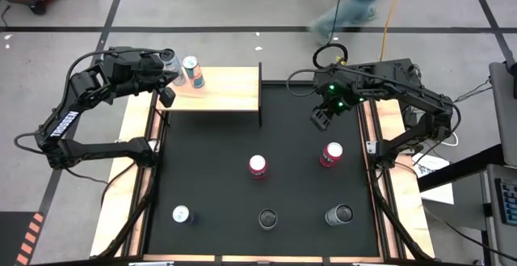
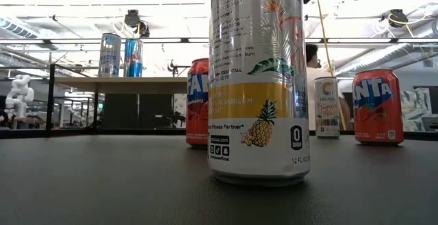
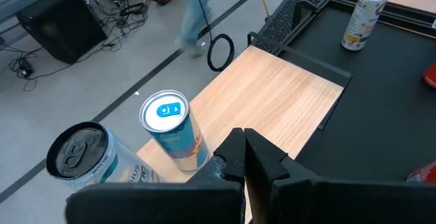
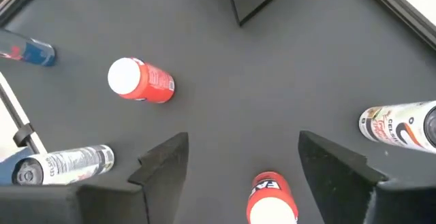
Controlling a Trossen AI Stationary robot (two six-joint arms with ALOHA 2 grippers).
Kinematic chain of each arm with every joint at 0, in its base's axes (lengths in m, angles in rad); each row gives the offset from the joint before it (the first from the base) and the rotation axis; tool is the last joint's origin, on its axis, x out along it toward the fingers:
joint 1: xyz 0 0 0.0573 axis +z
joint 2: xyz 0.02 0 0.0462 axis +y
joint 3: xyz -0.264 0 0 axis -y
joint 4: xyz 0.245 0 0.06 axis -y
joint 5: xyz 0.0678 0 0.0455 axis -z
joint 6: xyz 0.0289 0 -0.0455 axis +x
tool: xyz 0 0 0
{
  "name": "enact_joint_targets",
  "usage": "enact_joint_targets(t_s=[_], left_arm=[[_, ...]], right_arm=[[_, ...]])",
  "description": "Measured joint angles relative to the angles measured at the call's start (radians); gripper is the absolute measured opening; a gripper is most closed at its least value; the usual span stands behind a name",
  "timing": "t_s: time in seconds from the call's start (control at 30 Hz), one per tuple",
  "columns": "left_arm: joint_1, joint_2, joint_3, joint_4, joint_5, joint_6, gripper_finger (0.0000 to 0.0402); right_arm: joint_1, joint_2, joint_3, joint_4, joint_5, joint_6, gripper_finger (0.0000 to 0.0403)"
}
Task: Place canned beverage on shelf
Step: Put the right red soda can on the shelf
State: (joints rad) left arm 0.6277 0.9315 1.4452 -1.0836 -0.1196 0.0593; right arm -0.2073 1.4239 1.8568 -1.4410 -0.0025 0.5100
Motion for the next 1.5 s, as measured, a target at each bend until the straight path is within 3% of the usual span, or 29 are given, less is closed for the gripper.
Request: enact_joint_targets(t_s=[0.43, 0.7, 0.9, 1.1, 1.5], left_arm=[[0.000, 0.000, 0.000, -0.008, 0.000, 0.000, 0.0001], [0.000, 0.000, 0.000, -0.009, 0.000, 0.000, 0.0001], [0.000, 0.000, 0.000, -0.011, 0.000, 0.000, 0.0001], [0.000, 0.000, 0.000, -0.011, 0.000, 0.000, 0.0001], [0.000, 0.000, 0.000, -0.030, 0.000, 0.000, 0.0001]], right_arm=[[0.006, 0.000, 0.000, 0.000, 0.007, -0.054, 0.0260], [0.033, 0.029, 0.000, -0.023, 0.131, -0.044, 0.0284], [0.033, 0.028, 0.000, -0.037, 0.031, -0.048, 0.0286], [0.035, 0.026, 0.000, -0.038, 0.029, -0.054, 0.0289], [0.047, 0.034, 0.000, -0.099, 0.027, -0.024, 0.0354]])
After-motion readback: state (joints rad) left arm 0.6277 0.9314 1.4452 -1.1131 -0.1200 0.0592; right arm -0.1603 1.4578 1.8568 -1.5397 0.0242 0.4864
